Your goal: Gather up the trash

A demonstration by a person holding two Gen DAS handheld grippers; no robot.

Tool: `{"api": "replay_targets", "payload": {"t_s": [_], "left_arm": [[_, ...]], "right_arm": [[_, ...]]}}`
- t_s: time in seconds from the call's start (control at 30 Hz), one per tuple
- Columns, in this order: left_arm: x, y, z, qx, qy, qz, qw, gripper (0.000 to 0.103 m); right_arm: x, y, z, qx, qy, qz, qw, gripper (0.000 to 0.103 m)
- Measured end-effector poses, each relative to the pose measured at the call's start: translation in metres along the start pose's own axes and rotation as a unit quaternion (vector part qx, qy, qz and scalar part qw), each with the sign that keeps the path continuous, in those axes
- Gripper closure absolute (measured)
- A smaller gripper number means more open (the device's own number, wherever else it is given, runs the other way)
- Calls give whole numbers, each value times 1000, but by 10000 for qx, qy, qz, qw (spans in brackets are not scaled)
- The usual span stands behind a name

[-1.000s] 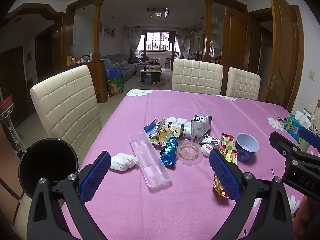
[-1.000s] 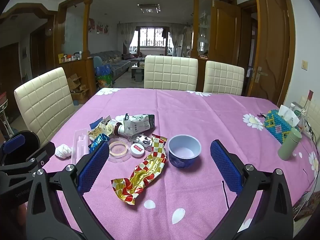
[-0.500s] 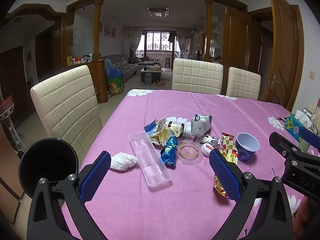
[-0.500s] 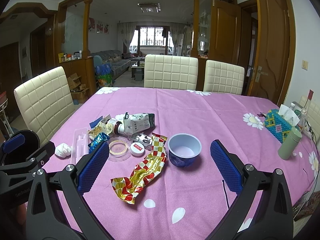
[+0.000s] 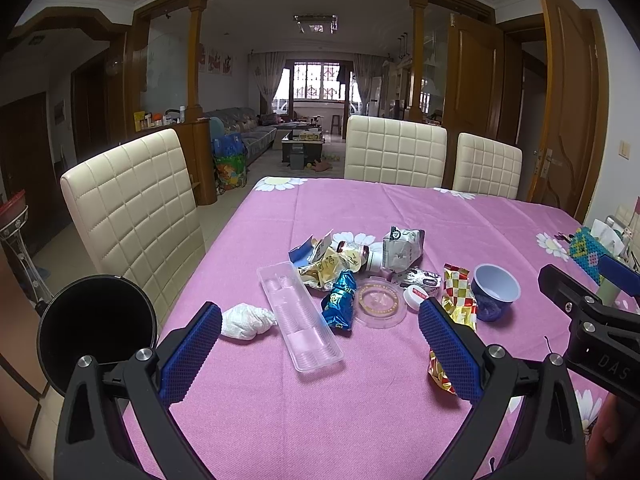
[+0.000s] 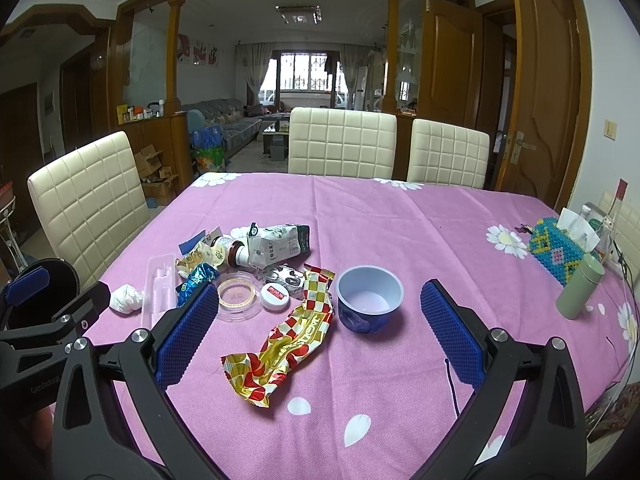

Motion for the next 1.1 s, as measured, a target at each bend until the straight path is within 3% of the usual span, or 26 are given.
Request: {"api": "replay_targets", "payload": {"t_s": [1.1], "left_arm": [[-1,-5,-3,-22,7,-4,10000,7]], "right_arm": [[0,-1,-2,-30,4,0,10000,3]]}}
Point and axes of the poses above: each gripper's, at about its wrist camera, not at the fingertips, and z roughly against the way its jaws point, x to its right, y to its top, the point moved 5 cm from there along -z, roughly the way its jaws point, and after that the axes turned 4 degrees about z, right-handed, at the moved point
